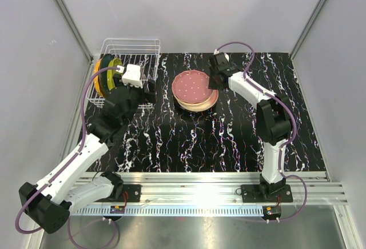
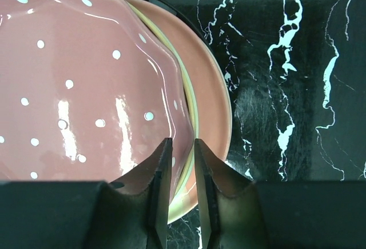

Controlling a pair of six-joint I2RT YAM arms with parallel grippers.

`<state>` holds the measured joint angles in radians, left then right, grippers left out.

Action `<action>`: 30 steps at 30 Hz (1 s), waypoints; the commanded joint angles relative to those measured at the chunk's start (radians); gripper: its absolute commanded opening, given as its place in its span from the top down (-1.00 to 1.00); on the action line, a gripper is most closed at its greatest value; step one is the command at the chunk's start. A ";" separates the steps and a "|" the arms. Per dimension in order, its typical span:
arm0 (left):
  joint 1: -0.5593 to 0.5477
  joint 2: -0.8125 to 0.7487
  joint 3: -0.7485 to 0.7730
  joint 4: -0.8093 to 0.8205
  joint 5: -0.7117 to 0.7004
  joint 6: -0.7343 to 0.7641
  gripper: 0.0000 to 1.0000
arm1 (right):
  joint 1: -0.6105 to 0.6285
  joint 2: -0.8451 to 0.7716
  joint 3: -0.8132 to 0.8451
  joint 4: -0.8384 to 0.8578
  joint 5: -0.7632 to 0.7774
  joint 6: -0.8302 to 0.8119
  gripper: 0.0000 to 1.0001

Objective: Load the plates into the dish rack
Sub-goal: Grab a plate with the right arm

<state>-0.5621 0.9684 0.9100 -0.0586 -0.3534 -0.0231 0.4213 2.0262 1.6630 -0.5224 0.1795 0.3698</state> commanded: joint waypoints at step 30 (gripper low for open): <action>-0.005 -0.023 0.032 0.045 -0.021 0.014 -0.86 | -0.038 -0.086 -0.029 0.018 -0.069 0.052 1.00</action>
<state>-0.5629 0.9680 0.9100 -0.0586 -0.3550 -0.0154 0.3943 2.0163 1.6470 -0.5091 0.1265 0.4160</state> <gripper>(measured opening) 0.926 0.080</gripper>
